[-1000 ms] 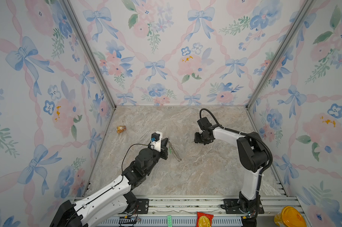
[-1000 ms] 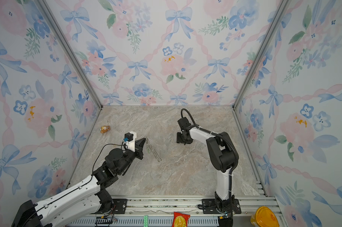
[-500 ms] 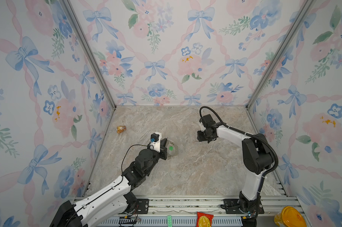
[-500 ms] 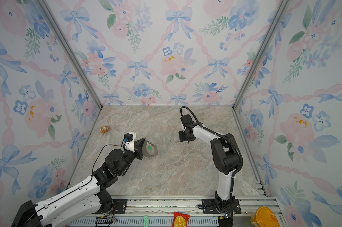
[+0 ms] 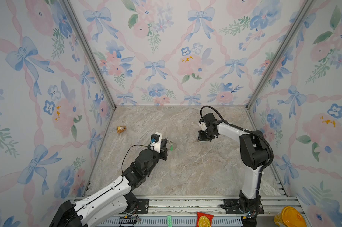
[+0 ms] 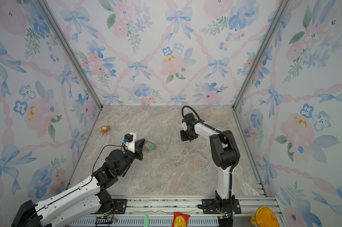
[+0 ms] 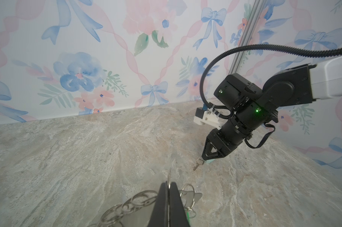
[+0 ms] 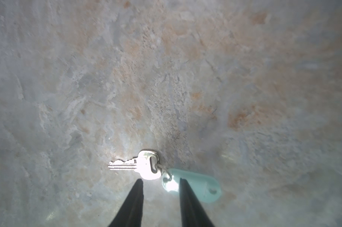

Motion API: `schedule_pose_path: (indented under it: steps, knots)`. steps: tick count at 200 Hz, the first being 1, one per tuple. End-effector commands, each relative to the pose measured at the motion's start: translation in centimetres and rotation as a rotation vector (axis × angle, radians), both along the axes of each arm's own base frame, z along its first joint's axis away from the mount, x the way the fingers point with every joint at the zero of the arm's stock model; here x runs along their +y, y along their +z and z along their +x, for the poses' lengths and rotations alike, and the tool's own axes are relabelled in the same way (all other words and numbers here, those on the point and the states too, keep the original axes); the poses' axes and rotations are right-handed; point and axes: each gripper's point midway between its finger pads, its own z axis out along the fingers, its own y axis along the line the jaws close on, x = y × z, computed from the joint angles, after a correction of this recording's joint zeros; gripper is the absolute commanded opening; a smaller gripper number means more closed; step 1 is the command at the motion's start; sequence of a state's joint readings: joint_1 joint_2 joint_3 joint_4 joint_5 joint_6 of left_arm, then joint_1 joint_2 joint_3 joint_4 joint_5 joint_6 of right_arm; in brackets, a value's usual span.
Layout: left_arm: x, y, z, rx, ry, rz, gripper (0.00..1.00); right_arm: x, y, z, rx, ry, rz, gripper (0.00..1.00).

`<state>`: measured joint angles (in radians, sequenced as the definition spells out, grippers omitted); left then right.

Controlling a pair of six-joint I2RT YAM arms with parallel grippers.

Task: Attach keys to a key ring
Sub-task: Move the key to the center of the table.

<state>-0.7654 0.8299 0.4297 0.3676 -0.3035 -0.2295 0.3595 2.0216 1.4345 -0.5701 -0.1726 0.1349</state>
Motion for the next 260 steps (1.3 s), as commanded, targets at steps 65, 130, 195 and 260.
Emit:
schedule_pose_path:
  steps: [65, 130, 195, 260]
  knots:
    - [0.0, 1.2, -0.1, -0.041, 0.002, -0.018, 0.0, 0.2, -0.9, 0.2, 0.034, 0.022, -0.018, 0.21]
    - [-0.1, 1.2, 0.0, -0.039, -0.001, -0.012, 0.0, 0.5, -1.3, 0.6, 0.032, 0.027, -0.034, 0.23]
    - [-0.2, 0.9, 0.2, -0.033, 0.003, -0.001, 0.0, 1.1, -0.8, 0.6, 0.017, 0.047, -0.028, 0.1]
    - [-0.2, 0.6, 0.3, -0.028, 0.006, 0.012, 0.0, 2.0, 0.0, -1.4, -0.017, 0.079, -0.04, 0.03]
